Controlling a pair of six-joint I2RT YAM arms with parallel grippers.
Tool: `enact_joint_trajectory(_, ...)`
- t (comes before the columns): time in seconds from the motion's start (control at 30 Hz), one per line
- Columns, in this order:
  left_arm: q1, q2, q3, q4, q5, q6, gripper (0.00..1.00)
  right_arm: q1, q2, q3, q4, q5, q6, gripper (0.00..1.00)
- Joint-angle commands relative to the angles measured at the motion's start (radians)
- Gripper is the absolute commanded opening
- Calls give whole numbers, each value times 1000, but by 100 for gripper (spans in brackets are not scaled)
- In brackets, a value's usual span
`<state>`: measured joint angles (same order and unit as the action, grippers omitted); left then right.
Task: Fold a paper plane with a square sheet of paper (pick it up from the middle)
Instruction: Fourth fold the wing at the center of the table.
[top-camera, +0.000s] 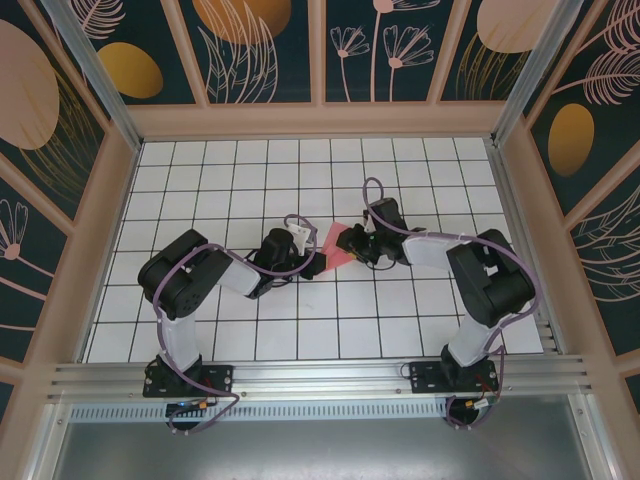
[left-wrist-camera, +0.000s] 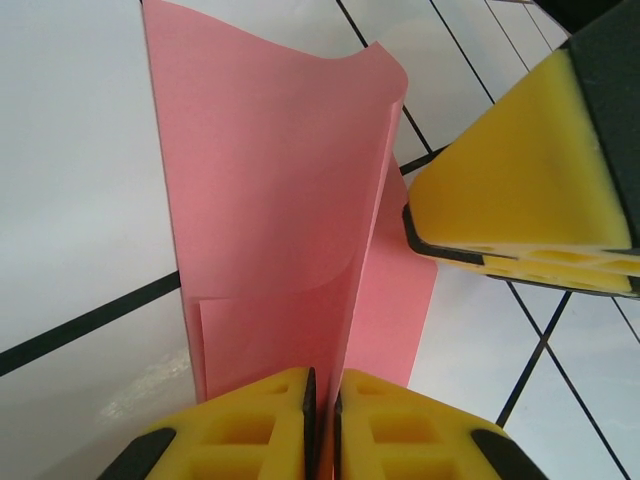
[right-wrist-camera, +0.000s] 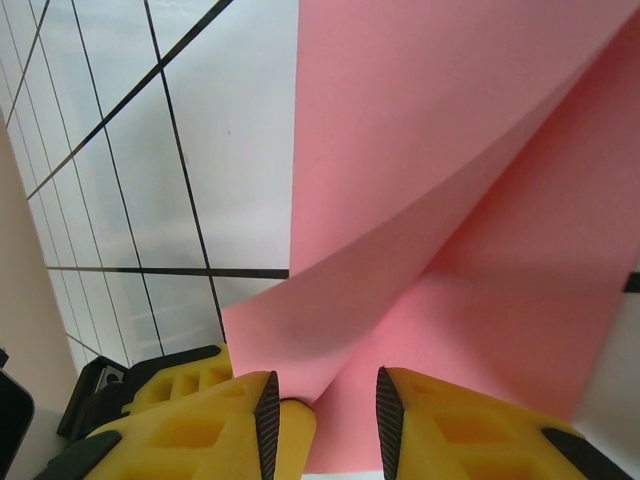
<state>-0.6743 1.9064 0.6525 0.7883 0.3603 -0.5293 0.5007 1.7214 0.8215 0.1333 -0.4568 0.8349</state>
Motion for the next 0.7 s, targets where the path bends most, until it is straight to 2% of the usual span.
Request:
enact_joint_trajectory(0.0,3,-15,-11,34,4,-21,16,-2,39,37,31,-38,-27,35)
enact_joint_trajectory(0.37,5,-3,5,8,30,-30,19,0,105,72,-31,-28,-38,38)
enact_joint_trajectory(0.67,22,-15,27,-63,78,-76,27,-1,150,95,-122,19,-49,42)
